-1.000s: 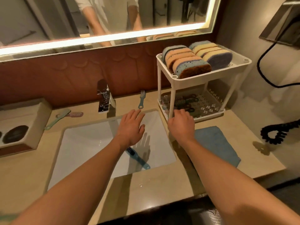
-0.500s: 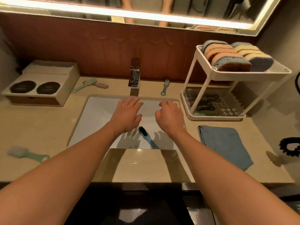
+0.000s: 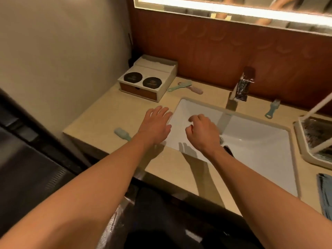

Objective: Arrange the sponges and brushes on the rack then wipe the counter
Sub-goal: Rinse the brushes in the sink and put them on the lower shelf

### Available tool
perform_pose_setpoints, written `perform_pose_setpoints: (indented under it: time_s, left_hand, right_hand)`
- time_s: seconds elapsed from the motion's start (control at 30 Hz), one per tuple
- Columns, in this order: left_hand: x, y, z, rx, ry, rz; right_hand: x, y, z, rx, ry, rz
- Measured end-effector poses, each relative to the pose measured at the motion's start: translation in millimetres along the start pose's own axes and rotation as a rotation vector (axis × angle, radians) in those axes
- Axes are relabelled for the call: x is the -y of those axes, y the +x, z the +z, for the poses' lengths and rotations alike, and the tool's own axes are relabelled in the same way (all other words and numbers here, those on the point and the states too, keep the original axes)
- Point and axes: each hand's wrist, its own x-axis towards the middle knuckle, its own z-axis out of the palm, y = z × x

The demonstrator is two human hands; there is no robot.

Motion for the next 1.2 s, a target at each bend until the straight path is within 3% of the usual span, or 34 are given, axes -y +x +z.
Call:
perform_pose_setpoints:
  time_s: [0.2,0.47,0.67,0.83,1.2]
  left_hand:
    - [84,-34,6,-0.011,0.049,-0.092]
    - [137,-66,22,0.113,-0.089,-0.138]
    - [142,-62,41,0.032,-0.153,-0.100]
    - [138,-48,37,-0.038,0.063,0.035]
    - [86,29,27,-0.082,-0.005,-0.011]
  right_hand:
    - [57,11,30,0.055,0.053,-0.112]
    - [108,27,56,0.168,0.059,-0.211]
    - [113,36,64,0.197,0.042,-0.224]
    - [103,43,66,0.199,0.029,-0.217]
    - [60,102,45,0.149,-0.019,-0.138]
